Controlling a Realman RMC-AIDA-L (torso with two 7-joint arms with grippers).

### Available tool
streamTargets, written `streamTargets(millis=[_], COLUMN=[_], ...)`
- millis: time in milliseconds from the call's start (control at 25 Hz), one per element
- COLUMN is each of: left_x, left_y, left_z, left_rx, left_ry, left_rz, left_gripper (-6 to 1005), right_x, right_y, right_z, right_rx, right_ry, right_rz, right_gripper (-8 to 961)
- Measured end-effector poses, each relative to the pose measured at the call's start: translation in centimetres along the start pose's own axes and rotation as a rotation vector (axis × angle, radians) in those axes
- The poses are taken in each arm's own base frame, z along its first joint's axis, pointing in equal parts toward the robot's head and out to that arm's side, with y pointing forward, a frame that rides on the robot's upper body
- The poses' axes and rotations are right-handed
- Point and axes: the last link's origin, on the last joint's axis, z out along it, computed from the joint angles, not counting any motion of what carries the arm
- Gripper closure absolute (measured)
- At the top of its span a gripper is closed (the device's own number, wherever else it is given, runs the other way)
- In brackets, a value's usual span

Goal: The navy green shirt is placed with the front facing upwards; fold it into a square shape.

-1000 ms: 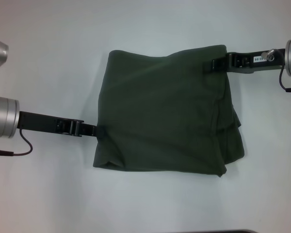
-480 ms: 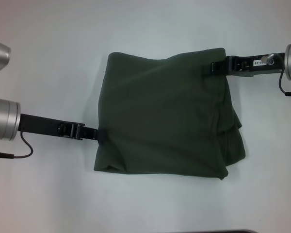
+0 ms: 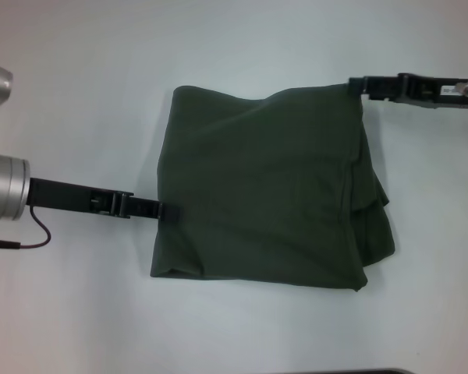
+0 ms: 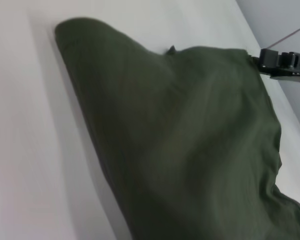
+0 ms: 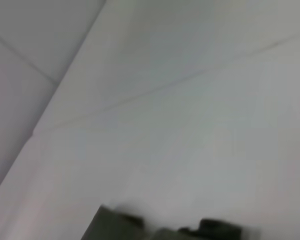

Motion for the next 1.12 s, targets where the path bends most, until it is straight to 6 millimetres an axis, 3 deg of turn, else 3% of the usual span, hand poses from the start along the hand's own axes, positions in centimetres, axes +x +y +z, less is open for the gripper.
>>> streamTargets(millis=[80, 280, 400, 480, 640, 880, 1120], left_x=[0.4, 1.7, 2.8, 3.3, 3.8, 4.2, 4.2], left_y=[0.1, 0.1, 0.3, 0.7, 1.6, 2.9, 3.4], left_z=[-0.2, -1.6, -2.8, -3.1, -2.5, -1.1, -1.1], left_rx=[0.004, 0.023, 0.023, 0.008, -0.023, -0.079, -0.123], left_ry=[0.01, 0.067, 0.138, 0.179, 0.218, 0.26, 0.31], left_rz=[0.012, 0.04, 0.066, 0.086, 0.122, 0.176, 0.214], left_gripper=[675, 581, 340, 290, 189, 191, 197], right_x=[-0.2, -0.4, -0.4, -0.3, 0.0, 0.7, 1.9], right_y=[-0.3, -0.3, 0.3, 0.9, 1.7, 3.2, 4.1], right_z=[-0.7, -2.0, -2.2, -2.1, -1.9, -1.8, -1.5], right_rx=[0.008, -0.024, -0.065, -0.097, -0.145, -0.241, -0.302], right_ry=[-0.031, -0.07, -0.057, -0.041, -0.014, 0.036, 0.1], right_rz=[0.004, 0.009, -0.001, -0.02, -0.032, -0.083, -0.119], right_gripper=[379, 169, 83, 25, 92, 212, 343])
